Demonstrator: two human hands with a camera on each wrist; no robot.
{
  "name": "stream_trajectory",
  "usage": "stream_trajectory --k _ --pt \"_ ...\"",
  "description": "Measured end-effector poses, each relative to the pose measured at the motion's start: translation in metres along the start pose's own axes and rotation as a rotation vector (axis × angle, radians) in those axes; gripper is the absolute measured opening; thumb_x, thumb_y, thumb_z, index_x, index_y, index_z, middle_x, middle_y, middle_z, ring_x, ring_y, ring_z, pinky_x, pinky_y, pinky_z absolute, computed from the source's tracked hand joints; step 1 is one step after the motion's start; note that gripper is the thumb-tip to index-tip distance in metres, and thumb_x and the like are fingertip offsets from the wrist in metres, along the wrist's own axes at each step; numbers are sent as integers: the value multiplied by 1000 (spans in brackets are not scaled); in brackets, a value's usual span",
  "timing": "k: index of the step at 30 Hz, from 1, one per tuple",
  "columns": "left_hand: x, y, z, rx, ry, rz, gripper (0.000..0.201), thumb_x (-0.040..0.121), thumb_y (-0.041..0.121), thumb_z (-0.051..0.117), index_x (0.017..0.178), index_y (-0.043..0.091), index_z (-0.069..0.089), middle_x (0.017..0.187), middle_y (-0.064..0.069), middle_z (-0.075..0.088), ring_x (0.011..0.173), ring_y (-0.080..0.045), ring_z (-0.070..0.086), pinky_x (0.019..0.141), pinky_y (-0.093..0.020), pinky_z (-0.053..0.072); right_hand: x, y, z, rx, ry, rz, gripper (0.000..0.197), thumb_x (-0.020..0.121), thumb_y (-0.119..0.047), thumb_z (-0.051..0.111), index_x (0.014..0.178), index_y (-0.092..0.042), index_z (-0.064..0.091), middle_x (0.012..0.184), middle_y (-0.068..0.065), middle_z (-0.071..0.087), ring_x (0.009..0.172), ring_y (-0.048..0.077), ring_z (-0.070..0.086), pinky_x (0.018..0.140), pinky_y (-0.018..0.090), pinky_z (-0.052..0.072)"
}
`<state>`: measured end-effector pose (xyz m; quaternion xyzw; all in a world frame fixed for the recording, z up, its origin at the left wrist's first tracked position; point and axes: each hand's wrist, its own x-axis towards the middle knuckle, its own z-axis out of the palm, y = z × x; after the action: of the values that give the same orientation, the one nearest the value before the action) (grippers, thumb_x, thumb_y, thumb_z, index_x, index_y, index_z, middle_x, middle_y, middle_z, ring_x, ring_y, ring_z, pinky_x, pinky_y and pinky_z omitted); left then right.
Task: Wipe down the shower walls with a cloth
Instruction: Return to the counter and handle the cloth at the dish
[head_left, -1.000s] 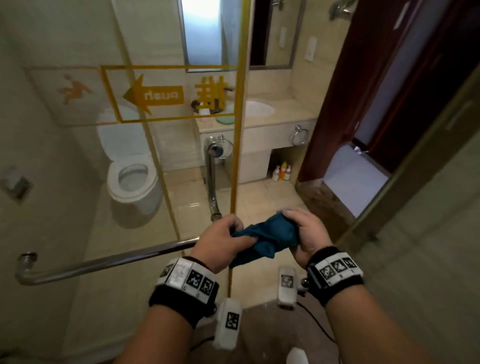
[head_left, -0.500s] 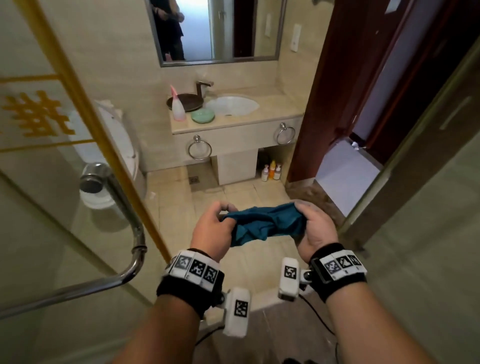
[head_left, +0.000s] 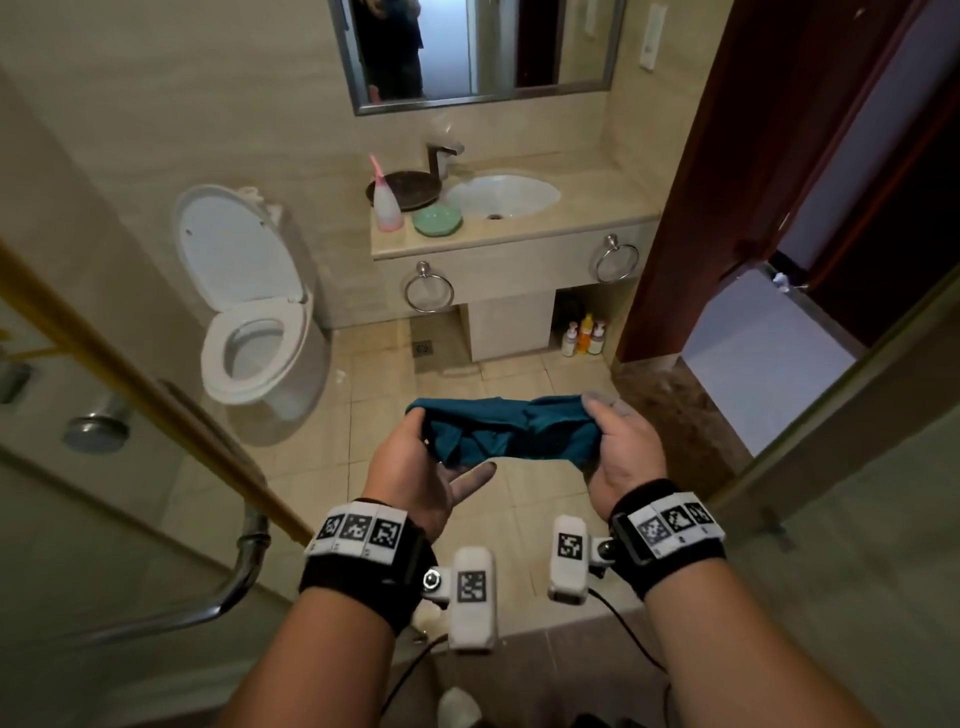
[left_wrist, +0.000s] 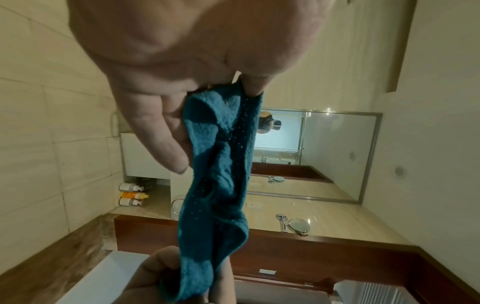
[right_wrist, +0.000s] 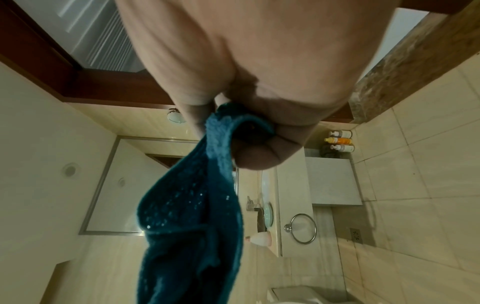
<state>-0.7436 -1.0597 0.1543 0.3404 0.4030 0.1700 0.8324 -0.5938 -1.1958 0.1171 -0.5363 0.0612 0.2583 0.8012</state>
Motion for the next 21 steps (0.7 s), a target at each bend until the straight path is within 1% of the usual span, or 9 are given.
stream_trajectory --k 3,6,8,9,11,13,15,18,21 --pt "24 13 9 -16 -37 -31 43 107 44 42 139 20 60 125 -5 75 113 -31 73 92 -53 58 20 -9 13 -30 -15 -15 8 99 -11 63 104 -6 67 104 24 74 96 39 72 87 50 59" --pt "47 26 23 -18 -82 -28 42 103 42 49 135 17 62 123 -8 75 115 -32 71 93 -53 58 43 -26 29 -69 -34 -51 8 99 -9 64 92 -11 68 90 15 75 85 30 72 81 44 60" --pt "61 33 31 -24 -139 -34 37 100 34 55 129 13 64 122 -11 75 110 -29 73 85 -50 61 59 -32 39 -80 -39 -84 11 99 -7 62 91 -10 68 86 13 73 81 26 70 75 37 60" --pt "69 35 35 -14 -169 -37 33 98 27 57 125 10 65 121 -13 75 105 -28 74 82 -47 61 67 -33 43 -88 -37 -95 9 99 -6 61 93 -9 68 90 16 73 83 27 70 76 37 60" --pt "83 37 43 28 -193 -27 25 92 7 58 117 8 65 116 -17 73 93 -27 74 81 -45 61 82 -34 47 -96 -29 -107 6 99 -7 62 99 -6 68 103 26 72 92 33 69 85 45 58" --pt "97 38 50 52 -198 -10 35 90 -9 56 120 6 61 120 -22 69 96 -31 71 87 -46 58 96 -36 49 -107 -21 -100 6 99 -8 63 101 -7 69 108 28 71 94 35 69 89 49 58" --pt "112 38 58 66 -225 -2 49 86 -18 57 129 5 59 125 -25 67 103 -36 70 88 -43 60 112 -42 50 -115 -12 -94 6 99 -7 62 100 -8 68 100 23 73 88 31 70 80 43 59" --pt "133 38 72 89 -212 19 57 83 -22 63 132 6 59 124 -26 66 100 -35 73 78 -34 63 140 -51 51 -122 -18 -98 9 99 -7 62 93 -10 68 90 15 72 81 26 70 73 37 58" --pt "152 41 91 100 -143 62 42 87 -14 67 124 5 59 116 -24 71 87 -31 75 75 -38 65 169 -61 53 -124 -43 -79 5 98 -9 63 97 -10 68 90 14 71 80 24 69 74 36 58"
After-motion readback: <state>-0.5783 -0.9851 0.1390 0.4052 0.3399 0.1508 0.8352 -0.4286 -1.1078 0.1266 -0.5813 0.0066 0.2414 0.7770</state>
